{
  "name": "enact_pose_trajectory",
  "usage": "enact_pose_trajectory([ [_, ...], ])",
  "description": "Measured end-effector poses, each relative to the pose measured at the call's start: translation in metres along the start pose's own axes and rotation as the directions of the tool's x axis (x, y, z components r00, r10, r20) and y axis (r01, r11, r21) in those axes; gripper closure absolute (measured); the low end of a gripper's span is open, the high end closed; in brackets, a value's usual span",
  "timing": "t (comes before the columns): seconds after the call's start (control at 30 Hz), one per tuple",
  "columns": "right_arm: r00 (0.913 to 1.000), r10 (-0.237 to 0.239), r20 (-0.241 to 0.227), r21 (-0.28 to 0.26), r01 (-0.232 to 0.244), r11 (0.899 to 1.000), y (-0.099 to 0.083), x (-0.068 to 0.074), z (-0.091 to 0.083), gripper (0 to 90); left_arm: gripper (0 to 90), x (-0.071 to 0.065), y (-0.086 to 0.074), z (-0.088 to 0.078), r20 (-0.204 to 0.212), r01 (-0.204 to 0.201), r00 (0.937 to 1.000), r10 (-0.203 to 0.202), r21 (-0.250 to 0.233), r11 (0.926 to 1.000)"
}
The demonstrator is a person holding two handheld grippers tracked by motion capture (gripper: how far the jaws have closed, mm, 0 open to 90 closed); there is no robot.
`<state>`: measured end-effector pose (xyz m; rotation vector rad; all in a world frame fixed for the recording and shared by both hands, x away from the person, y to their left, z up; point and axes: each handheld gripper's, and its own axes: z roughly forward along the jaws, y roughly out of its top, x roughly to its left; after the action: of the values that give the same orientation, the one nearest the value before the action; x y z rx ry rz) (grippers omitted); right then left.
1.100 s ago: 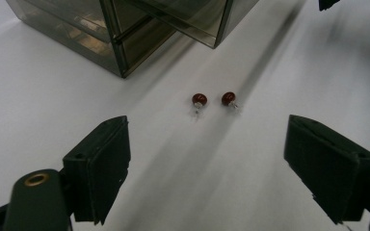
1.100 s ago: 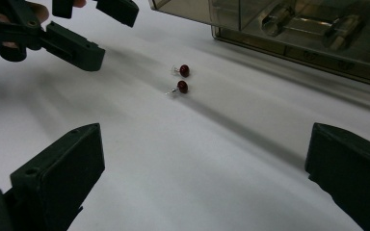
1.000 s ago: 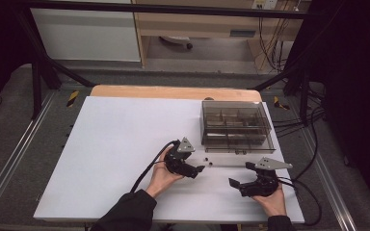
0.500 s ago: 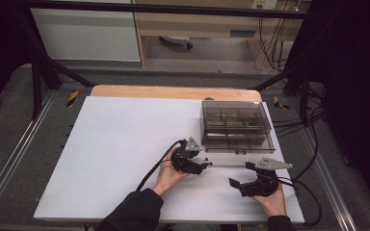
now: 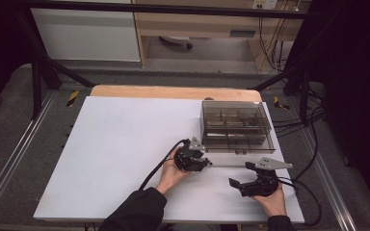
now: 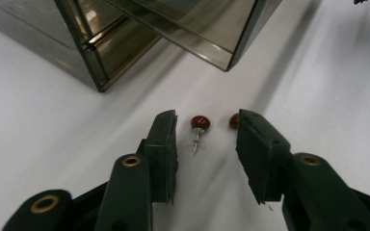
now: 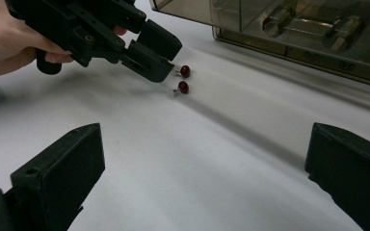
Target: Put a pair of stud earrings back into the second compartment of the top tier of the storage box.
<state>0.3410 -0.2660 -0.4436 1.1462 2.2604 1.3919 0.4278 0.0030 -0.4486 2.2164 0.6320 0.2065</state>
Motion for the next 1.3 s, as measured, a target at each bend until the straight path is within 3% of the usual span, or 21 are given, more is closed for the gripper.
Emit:
enact_pose_trajectory([
  [0.7,1.0,0.007,-0.001,-0.004,-0.007,1.0,0.0003,0.0,-0.0007,0.9,79.1,0.0004,0.0008,0.0098,-0.01,-0.006,0.9999,0.006,0.015,0.9999],
  [1.0,1.0,0.007,-0.002,-0.002,-0.007,1.0,0.0003,0.0001,-0.0006,0.9,81.0,-0.0028,0.0025,0.01,-0.027,-0.02,0.9994,0.021,0.026,0.9994],
  [1.3,1.0,0.006,-0.002,-0.001,-0.006,1.0,0.0003,0.0,-0.0006,0.8,81.8,-0.0023,0.003,0.0068,-0.03,-0.01,0.9995,0.011,0.025,0.9996],
])
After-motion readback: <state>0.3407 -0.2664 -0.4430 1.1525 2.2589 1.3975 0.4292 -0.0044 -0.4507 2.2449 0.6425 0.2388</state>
